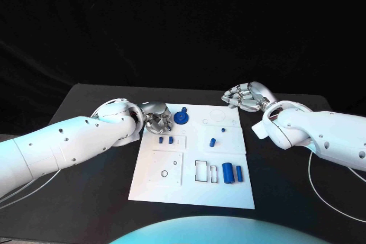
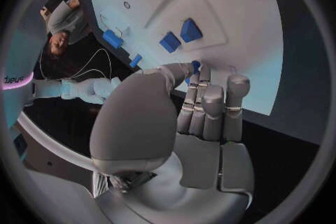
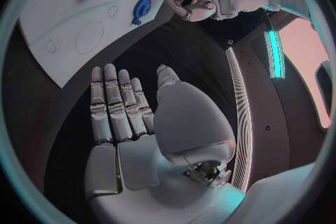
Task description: Assemble the parts on the task board
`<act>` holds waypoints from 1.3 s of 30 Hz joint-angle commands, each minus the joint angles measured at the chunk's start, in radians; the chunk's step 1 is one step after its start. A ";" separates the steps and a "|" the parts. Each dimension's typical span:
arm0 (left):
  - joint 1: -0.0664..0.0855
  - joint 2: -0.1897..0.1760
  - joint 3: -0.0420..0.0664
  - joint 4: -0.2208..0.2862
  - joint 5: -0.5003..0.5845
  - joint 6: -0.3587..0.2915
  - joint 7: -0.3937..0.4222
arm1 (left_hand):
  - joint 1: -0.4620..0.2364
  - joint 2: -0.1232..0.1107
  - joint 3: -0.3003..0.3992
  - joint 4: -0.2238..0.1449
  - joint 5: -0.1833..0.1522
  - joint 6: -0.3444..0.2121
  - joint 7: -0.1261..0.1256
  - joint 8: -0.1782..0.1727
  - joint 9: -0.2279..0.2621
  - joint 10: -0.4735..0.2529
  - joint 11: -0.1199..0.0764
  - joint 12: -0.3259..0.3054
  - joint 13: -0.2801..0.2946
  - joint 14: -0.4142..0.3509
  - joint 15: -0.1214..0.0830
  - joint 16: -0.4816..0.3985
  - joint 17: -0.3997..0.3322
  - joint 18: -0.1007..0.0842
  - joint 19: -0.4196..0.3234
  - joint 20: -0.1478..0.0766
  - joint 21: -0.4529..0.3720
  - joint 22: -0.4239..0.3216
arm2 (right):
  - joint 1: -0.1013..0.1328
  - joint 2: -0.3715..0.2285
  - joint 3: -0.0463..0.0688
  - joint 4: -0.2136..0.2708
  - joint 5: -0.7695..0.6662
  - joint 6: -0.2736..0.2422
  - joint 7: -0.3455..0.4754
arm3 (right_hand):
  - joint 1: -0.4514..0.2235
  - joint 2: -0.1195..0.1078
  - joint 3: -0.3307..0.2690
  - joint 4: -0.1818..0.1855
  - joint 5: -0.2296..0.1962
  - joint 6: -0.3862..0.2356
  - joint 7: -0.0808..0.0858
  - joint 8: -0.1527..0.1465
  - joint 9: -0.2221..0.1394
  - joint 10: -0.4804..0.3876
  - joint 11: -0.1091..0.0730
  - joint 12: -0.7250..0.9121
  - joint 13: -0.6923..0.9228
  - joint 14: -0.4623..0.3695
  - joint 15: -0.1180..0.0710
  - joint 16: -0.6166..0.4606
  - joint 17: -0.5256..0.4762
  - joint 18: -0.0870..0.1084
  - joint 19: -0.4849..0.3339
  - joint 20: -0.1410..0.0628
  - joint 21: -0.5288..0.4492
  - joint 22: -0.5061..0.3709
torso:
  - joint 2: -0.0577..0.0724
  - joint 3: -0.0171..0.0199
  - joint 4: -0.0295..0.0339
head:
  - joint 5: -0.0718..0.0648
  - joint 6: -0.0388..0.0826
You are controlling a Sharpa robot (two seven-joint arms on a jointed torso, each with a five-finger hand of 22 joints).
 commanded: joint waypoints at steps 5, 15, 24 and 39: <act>-0.002 -0.001 -0.002 0.002 0.000 -0.020 -0.005 | -0.019 -0.030 0.007 0.007 0.005 -0.039 0.001 -0.037 -0.014 -0.011 0.006 -0.038 -0.003 -0.007 0.003 -0.007 -0.005 -0.013 -0.010 0.004 -0.009 -0.005 | -0.001 0.001 0.000 0.000 -0.009 0.013 0.003 | -0.002 0.011 -0.006 0.002 0.004 0.009 0.071 0.006 -0.001 0.004 -0.005 0.004 -0.001 0.006 -0.001 -0.006 -0.002 0.006 -0.004 0.000 -0.001 -0.002 | 0.000 0.0001 0.0004 | 0.000 -0.001; -0.002 -0.002 -0.002 0.004 0.002 -0.033 -0.007 | -0.029 -0.037 0.006 0.013 0.005 -0.046 0.004 -0.047 -0.019 -0.024 0.010 -0.056 -0.005 -0.014 0.006 -0.011 -0.018 -0.011 -0.017 0.007 -0.016 -0.015 | -0.001 0.001 0.000 0.000 -0.009 0.013 0.003 | -0.002 0.011 -0.006 0.002 0.004 0.009 0.071 0.006 -0.001 0.004 -0.005 0.004 -0.001 0.006 -0.001 -0.006 -0.002 0.006 -0.004 0.000 -0.001 -0.002 | 0.000 -0.0001 -0.0008 | 0.001 0.000; -0.002 -0.006 -0.002 0.006 0.005 -0.041 -0.005 | -0.035 -0.042 0.005 0.016 0.008 -0.040 0.007 -0.051 -0.021 -0.044 0.017 -0.076 -0.006 -0.031 0.011 -0.020 -0.048 -0.007 -0.033 0.012 -0.030 -0.036 | -0.001 0.001 0.000 0.000 -0.008 0.014 0.003 | -0.002 0.011 -0.006 0.002 0.004 0.009 0.071 0.006 -0.001 0.004 -0.005 0.004 -0.001 0.006 -0.001 -0.006 -0.002 0.006 -0.004 0.000 -0.001 -0.002 | 0.000 0.0000 0.0000 | 0.000 -0.001; -0.002 -0.014 -0.002 0.018 0.028 -0.054 0.014 | -0.068 -0.051 -0.033 0.033 0.008 -0.041 0.007 -0.063 -0.027 -0.055 0.019 -0.089 0.002 -0.040 0.016 -0.023 -0.058 -0.005 -0.040 0.019 -0.043 -0.048 | -0.002 0.000 0.000 -0.001 -0.008 0.013 0.004 | -0.002 0.011 -0.006 0.002 0.004 0.009 0.071 0.006 -0.001 0.004 -0.005 0.004 -0.001 0.006 -0.001 -0.006 -0.002 0.006 -0.004 0.000 -0.001 -0.002 | 0.000 -0.0005 0.0005 | -0.001 -0.001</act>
